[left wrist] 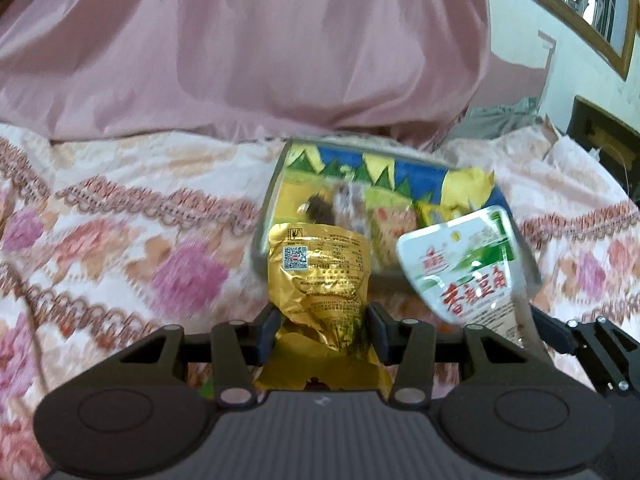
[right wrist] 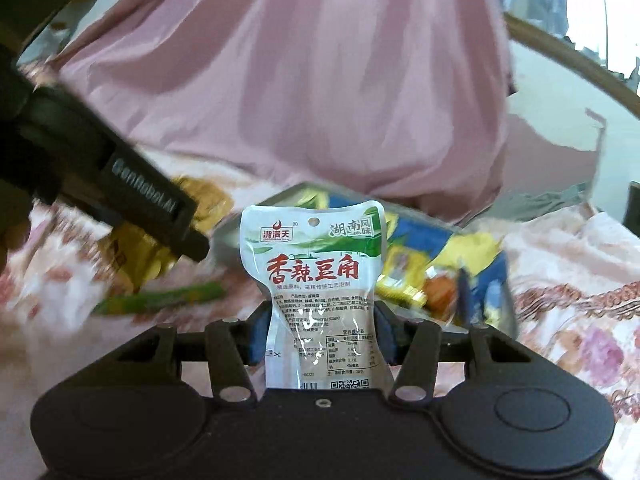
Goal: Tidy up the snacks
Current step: 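Lower the yellow bag and tofu pack into the tray and open both tools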
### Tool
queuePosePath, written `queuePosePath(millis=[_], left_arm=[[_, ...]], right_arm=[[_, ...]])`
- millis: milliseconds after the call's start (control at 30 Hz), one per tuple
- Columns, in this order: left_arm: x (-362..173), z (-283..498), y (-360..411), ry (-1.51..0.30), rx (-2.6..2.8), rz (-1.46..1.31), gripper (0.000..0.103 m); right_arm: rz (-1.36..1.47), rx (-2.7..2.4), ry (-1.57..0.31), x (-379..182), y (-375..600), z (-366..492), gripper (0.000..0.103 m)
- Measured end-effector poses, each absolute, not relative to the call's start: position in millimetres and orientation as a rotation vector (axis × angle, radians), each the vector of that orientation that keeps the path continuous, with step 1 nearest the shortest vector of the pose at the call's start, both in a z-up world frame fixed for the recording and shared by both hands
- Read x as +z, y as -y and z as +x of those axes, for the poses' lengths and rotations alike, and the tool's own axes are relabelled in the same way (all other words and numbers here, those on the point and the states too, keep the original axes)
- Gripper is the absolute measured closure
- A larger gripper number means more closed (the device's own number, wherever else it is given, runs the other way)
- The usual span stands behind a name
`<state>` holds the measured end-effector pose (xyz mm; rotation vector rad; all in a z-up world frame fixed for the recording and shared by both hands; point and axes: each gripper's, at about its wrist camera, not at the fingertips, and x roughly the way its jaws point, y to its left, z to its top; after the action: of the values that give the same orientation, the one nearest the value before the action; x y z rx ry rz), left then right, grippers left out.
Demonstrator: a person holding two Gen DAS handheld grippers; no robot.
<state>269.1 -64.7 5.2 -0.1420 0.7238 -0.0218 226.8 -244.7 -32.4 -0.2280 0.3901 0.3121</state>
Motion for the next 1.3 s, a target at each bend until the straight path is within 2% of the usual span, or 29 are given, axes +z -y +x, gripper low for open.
queuePosePath(millis=[267, 633, 1300], left_arm=[[13.1, 327.7, 84.6, -0.657, -0.036, -0.159, 0.052], [-3.7, 406.0, 120.5, -0.631, -0.022, -0.157, 0.052], [-42.2, 437.8, 165.1, -0.741, -0.022, -0.082, 0.052]], right_arm=[[-0.194, 0.230, -0.284, -20.0, 272.1, 273.1, 0.049], [-0.036, 0.164, -0.249, -33.5, 305.2, 350.1, 0.049], [0.090, 0.153, -0.420, -68.9, 336.2, 388.3, 0.049]])
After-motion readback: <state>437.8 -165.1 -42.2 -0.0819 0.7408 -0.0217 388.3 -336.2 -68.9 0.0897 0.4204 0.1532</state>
